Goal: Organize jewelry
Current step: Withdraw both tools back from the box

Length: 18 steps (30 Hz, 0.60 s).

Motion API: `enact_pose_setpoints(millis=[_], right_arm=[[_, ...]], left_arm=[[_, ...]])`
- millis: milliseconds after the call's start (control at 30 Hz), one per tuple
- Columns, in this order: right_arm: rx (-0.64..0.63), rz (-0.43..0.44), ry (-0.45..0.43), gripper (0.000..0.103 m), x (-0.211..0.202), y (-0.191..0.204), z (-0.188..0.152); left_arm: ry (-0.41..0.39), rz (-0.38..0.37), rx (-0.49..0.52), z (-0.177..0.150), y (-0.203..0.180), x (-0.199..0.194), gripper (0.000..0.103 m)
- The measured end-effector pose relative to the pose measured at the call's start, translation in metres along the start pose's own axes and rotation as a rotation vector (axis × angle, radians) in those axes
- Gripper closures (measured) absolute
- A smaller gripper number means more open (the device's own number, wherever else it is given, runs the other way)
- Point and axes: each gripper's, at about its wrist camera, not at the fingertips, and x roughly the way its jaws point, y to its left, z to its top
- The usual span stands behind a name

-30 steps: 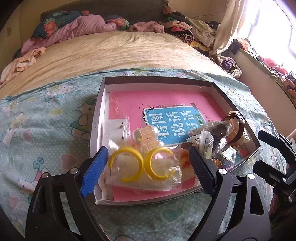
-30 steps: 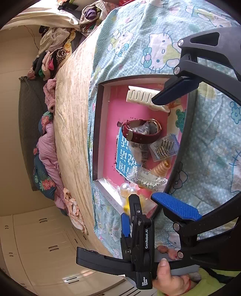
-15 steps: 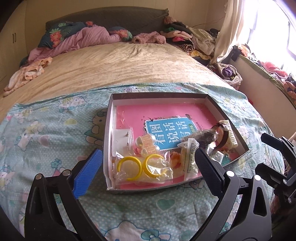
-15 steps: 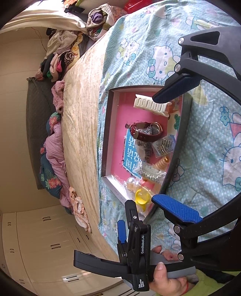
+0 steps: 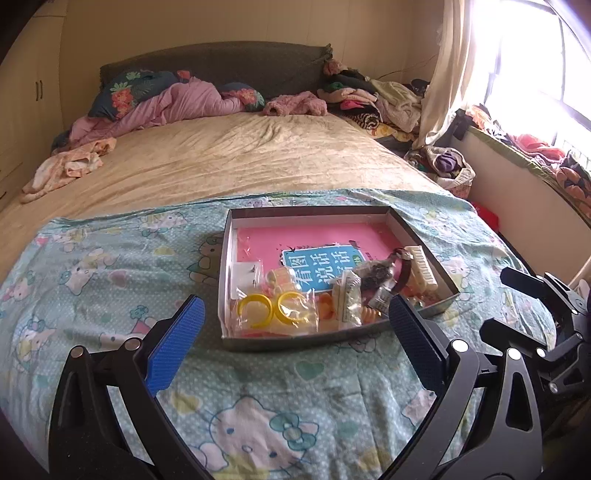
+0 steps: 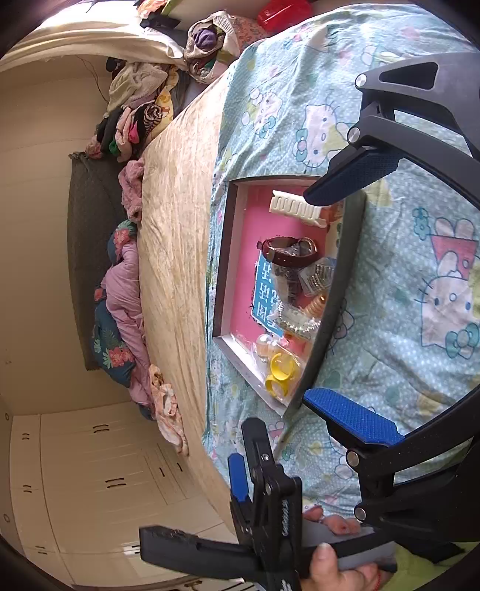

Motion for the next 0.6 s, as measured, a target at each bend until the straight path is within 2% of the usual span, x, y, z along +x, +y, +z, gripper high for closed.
enact_pose_setpoints(millis=[433,600], right_arm=[[0.05,-0.043,-0.016,0.005,-0.02,0.008,-0.032],[0.085,-0.053,-0.004,0.005,-0.021,0.013,-0.05]], left_arm=[[-0.046,0.018,-0.037,-0.044,-0.004,-0.037,0.01],[-0.035,0.018,-0.054,-0.062,-0.004,-0.039,0.01]])
